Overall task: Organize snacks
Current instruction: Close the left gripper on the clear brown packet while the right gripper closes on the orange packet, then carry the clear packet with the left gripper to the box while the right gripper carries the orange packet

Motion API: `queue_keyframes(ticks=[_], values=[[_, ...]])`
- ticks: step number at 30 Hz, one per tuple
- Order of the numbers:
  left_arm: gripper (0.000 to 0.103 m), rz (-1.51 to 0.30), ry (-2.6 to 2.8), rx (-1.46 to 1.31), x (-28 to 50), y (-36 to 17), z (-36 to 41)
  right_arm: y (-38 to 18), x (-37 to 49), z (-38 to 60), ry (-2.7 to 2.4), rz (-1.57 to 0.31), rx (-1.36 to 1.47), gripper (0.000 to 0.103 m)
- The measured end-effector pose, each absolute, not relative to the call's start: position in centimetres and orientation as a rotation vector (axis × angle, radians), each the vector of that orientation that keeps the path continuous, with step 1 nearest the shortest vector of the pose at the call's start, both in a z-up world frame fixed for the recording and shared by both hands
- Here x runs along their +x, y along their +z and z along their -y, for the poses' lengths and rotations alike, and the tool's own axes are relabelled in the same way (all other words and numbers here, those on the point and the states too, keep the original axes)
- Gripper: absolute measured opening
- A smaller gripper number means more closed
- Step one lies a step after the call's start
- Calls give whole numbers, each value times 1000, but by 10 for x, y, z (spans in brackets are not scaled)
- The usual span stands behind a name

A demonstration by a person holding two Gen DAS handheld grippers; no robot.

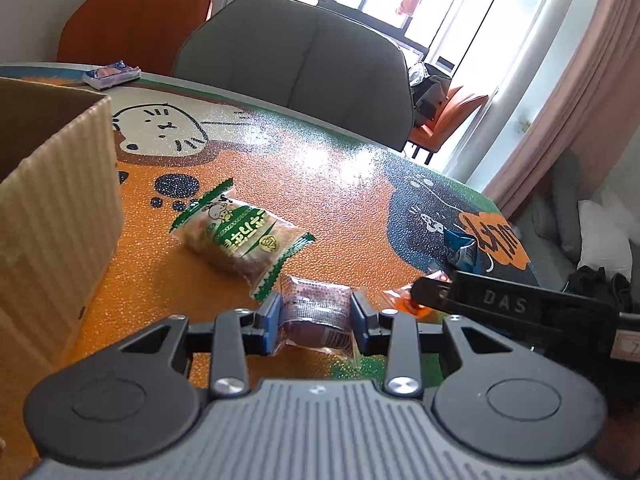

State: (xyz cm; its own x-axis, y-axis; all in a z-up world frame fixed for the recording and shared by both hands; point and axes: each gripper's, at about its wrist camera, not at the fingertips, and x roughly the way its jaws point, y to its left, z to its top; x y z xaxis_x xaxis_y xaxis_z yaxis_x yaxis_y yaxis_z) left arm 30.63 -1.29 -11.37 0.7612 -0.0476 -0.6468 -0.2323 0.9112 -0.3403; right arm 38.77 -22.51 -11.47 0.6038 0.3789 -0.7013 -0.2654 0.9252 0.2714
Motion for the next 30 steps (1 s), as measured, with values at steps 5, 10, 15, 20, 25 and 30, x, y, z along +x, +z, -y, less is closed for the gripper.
queue_keyframes(ticks=[5, 10, 15, 20, 25, 30], values=[[36, -700, 97, -422, 302, -111, 14, -113, 380, 236, 356, -842, 143, 47], [36, -686, 98, -414, 297, -108, 15, -106, 376, 237, 342, -812, 141, 45], [36, -688, 103, -415, 298, -109, 15, -111, 380, 221, 373, -809, 95, 45], [36, -699, 119, -421, 301, -114, 12, -117, 381, 212, 383, -808, 47, 35], [35, -689, 120, -423, 300, -110, 13, -114, 380, 222, 420, -832, 101, 20], [35, -676, 105, -419, 292, -101, 16, -104, 366, 232, 416, -811, 123, 20]])
